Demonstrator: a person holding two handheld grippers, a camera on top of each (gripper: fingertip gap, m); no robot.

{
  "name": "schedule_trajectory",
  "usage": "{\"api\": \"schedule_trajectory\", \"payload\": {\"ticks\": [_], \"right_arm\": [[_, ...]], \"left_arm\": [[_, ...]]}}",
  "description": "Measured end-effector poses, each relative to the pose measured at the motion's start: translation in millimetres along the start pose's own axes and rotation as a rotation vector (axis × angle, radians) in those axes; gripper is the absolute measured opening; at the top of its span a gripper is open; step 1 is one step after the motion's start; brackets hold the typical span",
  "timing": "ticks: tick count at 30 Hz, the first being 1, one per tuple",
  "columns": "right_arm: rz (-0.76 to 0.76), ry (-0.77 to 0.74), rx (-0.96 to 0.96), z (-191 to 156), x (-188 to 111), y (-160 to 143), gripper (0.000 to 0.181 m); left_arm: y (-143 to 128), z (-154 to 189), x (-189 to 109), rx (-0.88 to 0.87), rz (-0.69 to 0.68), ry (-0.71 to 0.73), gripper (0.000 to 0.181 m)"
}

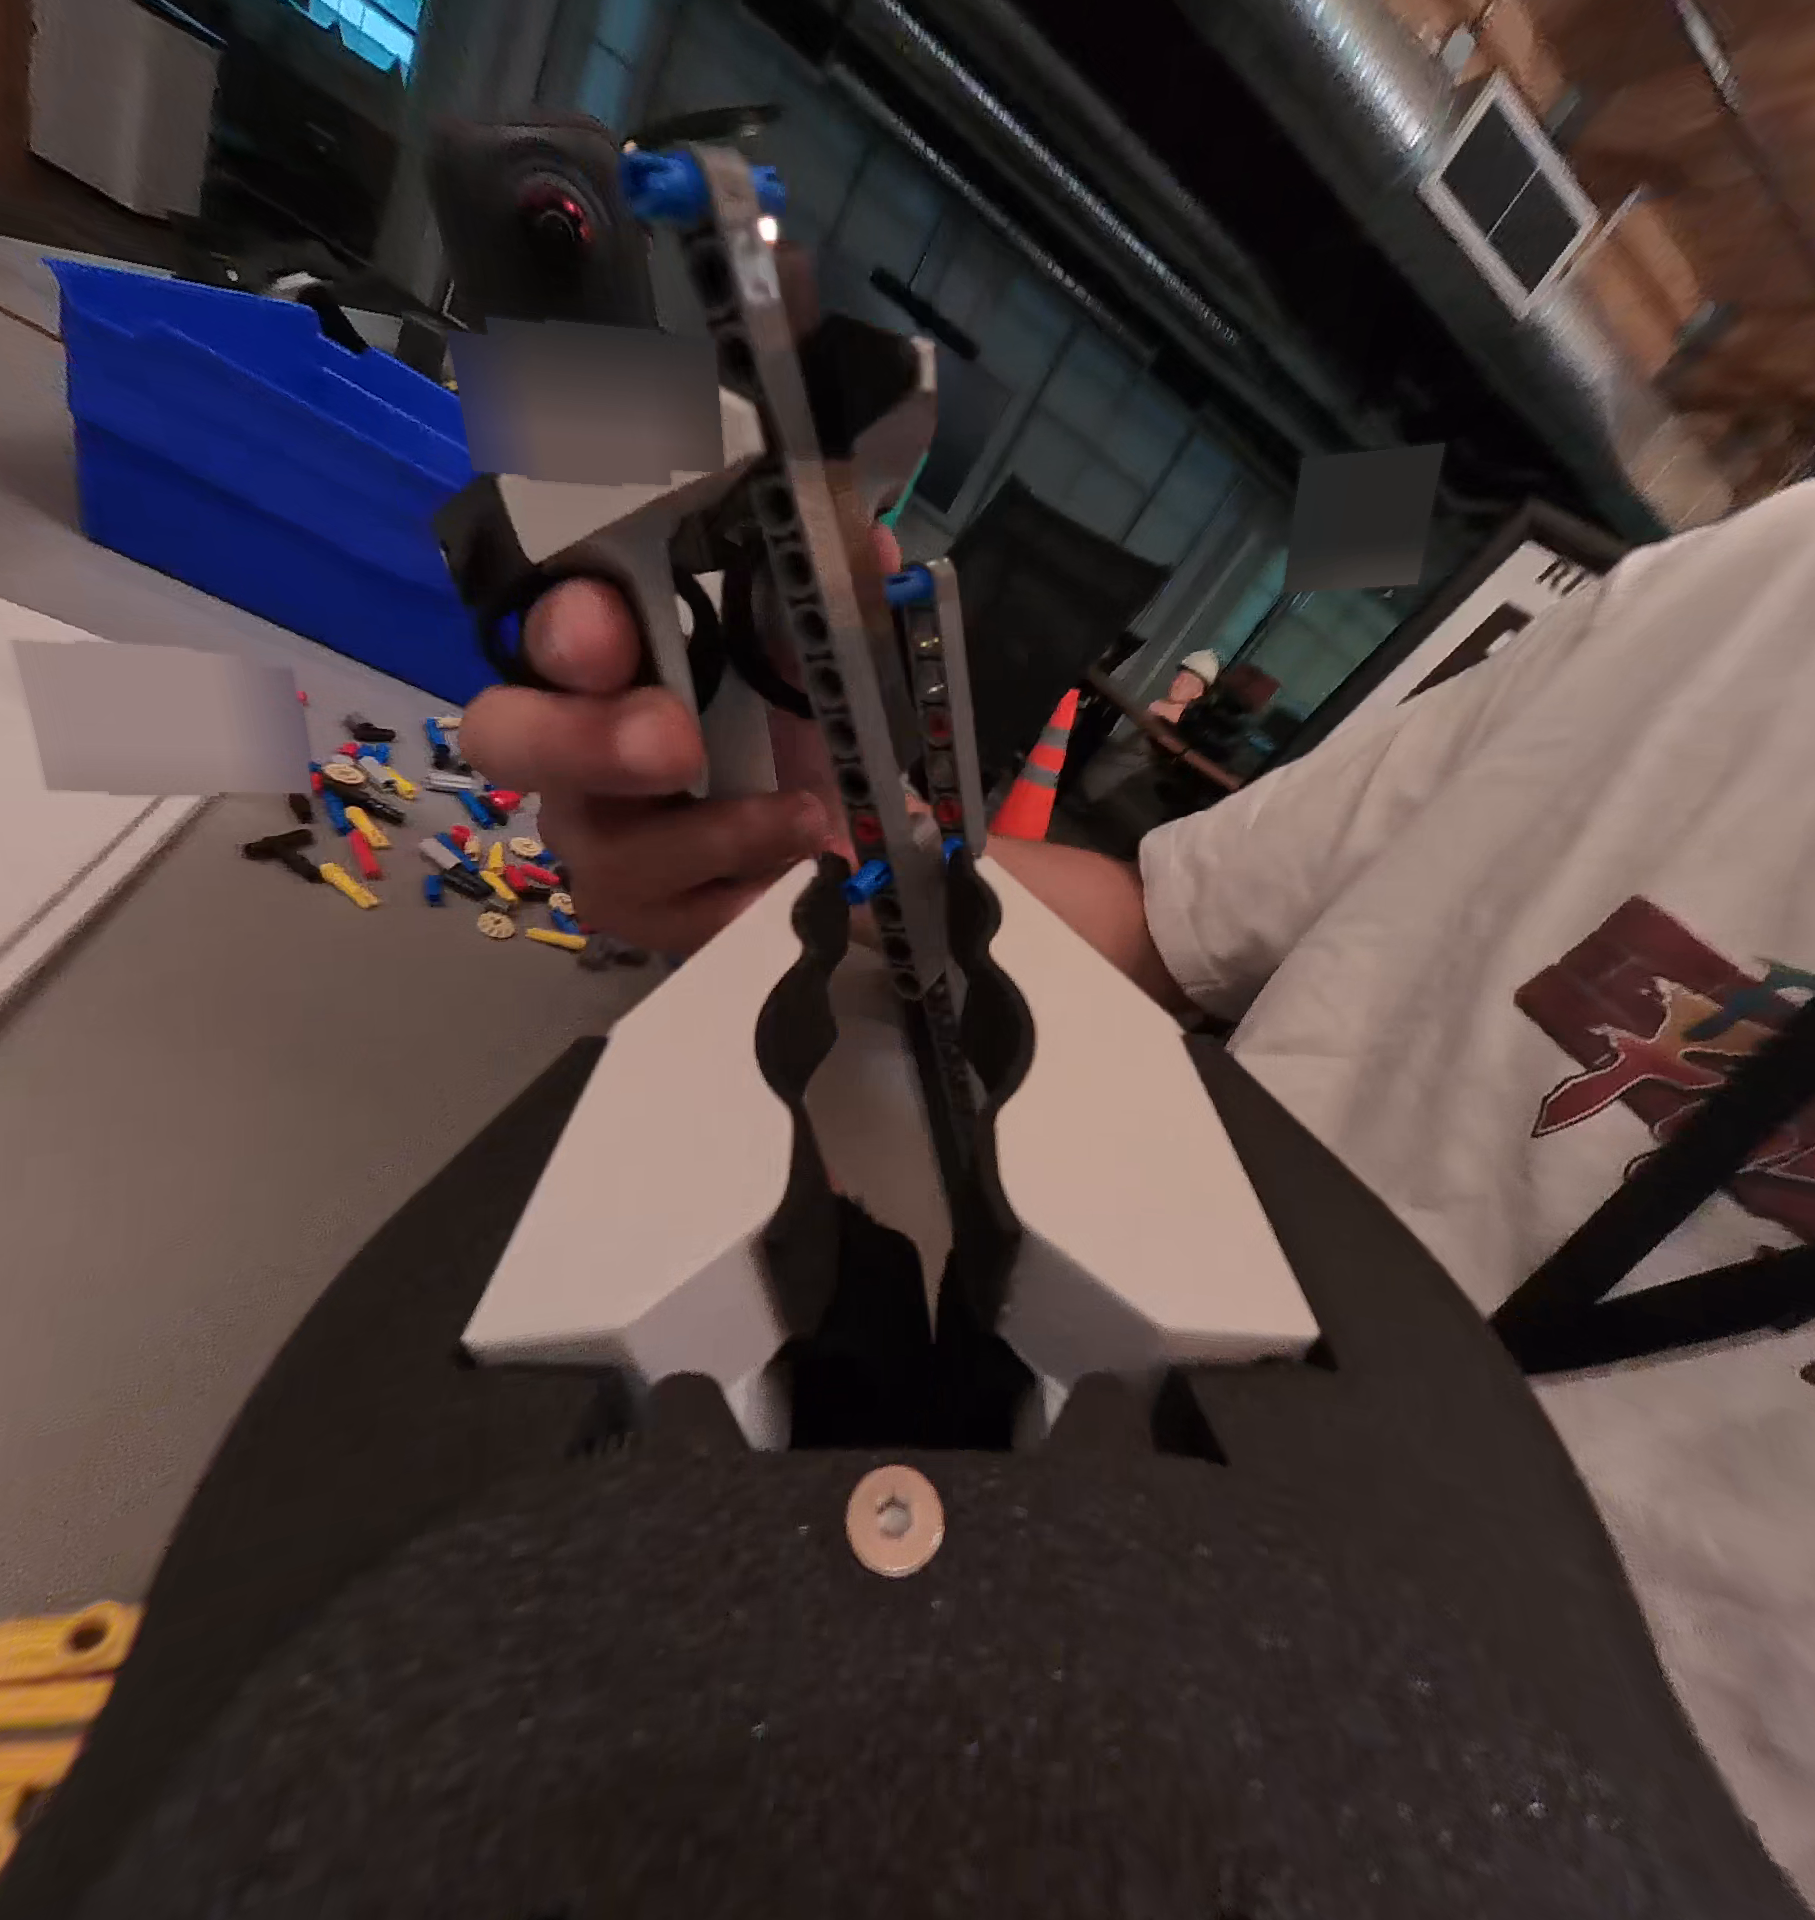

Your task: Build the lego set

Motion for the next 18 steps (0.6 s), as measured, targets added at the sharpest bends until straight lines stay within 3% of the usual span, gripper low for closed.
{"api": "schedule_trajectory", "payload": {"ticks": [4,6,8,11,13,15,18], "right_arm": [[0.106,-0.151,-0.072,2,-9,9,0.031],[0.093,-0.259,-0.115,-5,-20,14,0.046],[0.025,-0.338,-0.163,-14,-28,6,0.035],[-0.064,-0.402,-0.160,-13,-26,-21,0.033],[-0.088,-0.443,-0.158,-9,-21,-36,0.026],[-0.033,-0.436,-0.157,-9,-18,-39,0.023],[-0.073,-0.449,-0.145,-5,-19,-39,0.007]], "left_arm": [[3,-6,-5,-0.091,0.115,-0.027,0.006],[5,-12,-12,-0.082,0.142,0.061,0.006],[6,-16,-20,-0.048,0.156,0.142,0.006],[8,-23,-33,-0.088,0.256,0.197,0.006],[5,-24,-33,-0.105,0.254,0.193,0.006],[2,-22,-28,-0.123,0.236,0.163,0.006],[-1,-22,-22,-0.158,0.244,0.139,0.006]]}}
Point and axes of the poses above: each gripper's, where its closed fingertips meet, x out along the fingers, y out of its top, z = x × y across the jaws, the point moved 9 cm from there along -x, back along the fingers, and after that the axes turned 9 degrees about x, right-handed, at the moved point
